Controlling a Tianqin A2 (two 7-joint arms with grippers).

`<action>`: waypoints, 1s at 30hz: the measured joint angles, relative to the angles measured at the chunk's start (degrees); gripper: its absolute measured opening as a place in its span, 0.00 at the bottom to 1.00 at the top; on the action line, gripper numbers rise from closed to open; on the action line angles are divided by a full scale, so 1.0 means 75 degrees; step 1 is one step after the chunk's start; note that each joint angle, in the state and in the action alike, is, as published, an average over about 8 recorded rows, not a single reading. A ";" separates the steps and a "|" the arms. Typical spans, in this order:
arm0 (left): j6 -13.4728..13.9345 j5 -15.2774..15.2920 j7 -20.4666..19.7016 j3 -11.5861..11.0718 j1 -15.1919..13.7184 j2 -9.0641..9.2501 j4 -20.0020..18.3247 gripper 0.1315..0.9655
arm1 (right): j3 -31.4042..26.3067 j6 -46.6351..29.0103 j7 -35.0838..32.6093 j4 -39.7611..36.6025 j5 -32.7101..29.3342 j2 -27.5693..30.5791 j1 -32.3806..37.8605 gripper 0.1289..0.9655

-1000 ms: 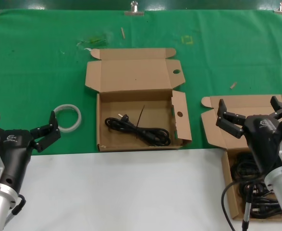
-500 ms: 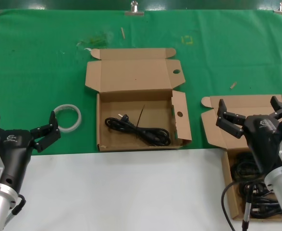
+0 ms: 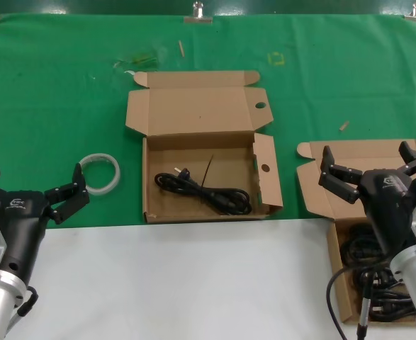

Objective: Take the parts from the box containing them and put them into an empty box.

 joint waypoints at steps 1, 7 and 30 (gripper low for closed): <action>0.0000 0.0000 0.0000 0.0000 0.0000 0.0000 0.0000 1.00 | 0.0000 0.0000 0.0000 0.0000 0.0000 0.0000 0.0000 1.00; 0.0000 0.0000 0.0000 0.0000 0.0000 0.0000 0.0000 1.00 | 0.0000 0.0000 0.0000 0.0000 0.0000 0.0000 0.0000 1.00; 0.0000 0.0000 0.0000 0.0000 0.0000 0.0000 0.0000 1.00 | 0.0000 0.0000 0.0000 0.0000 0.0000 0.0000 0.0000 1.00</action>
